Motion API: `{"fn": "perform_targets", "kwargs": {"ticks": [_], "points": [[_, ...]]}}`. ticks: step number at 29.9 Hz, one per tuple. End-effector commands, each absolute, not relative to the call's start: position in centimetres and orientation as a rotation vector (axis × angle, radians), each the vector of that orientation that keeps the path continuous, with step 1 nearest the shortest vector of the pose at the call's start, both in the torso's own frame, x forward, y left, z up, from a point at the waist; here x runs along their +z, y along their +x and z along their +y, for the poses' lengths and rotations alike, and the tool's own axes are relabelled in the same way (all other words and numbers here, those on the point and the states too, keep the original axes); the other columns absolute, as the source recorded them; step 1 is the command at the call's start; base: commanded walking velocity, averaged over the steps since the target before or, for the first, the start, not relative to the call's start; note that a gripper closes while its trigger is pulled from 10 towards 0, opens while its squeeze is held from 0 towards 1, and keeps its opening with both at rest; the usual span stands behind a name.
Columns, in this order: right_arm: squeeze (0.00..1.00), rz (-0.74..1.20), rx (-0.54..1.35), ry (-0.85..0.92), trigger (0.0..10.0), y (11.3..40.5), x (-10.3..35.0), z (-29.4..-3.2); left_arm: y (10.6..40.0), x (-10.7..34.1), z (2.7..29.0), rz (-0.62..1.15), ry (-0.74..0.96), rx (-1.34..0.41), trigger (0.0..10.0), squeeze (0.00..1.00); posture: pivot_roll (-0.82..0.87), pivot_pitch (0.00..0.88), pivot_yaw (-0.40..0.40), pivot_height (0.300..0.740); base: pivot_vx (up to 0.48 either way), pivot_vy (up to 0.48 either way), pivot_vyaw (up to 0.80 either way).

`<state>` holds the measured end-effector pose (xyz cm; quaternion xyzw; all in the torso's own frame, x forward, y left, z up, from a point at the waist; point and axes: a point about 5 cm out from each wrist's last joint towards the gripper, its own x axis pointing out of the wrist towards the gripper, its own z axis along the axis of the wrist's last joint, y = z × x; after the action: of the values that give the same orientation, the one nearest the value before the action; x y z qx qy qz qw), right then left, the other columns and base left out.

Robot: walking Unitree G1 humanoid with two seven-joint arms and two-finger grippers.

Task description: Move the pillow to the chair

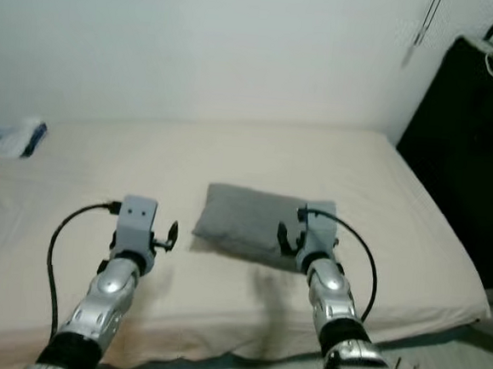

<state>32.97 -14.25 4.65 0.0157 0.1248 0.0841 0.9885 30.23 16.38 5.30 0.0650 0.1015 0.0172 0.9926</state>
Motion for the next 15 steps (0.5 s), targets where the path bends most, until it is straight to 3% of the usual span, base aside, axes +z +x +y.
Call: {"fn": "perform_targets", "kwargs": {"ticks": [1, 15], "points": [[0.00, 0.257, 0.164, 0.027, 10.0, 32.90, 4.52, -14.56, 30.05, 5.01, 16.44, 0.220, 0.137, 0.044, 10.0, 0.00, 0.00, 0.000, -0.061, 0.740, 0.000, 0.000, 0.00], [0.00, 0.244, 0.165, 0.035, 10.0, 33.24, 4.95, -14.67, 30.06, 4.97, 16.70, 0.221, 0.117, 0.078, 10.0, 0.00, 0.00, 0.000, -0.065, 0.740, 0.000, 0.000, 0.00]]}}
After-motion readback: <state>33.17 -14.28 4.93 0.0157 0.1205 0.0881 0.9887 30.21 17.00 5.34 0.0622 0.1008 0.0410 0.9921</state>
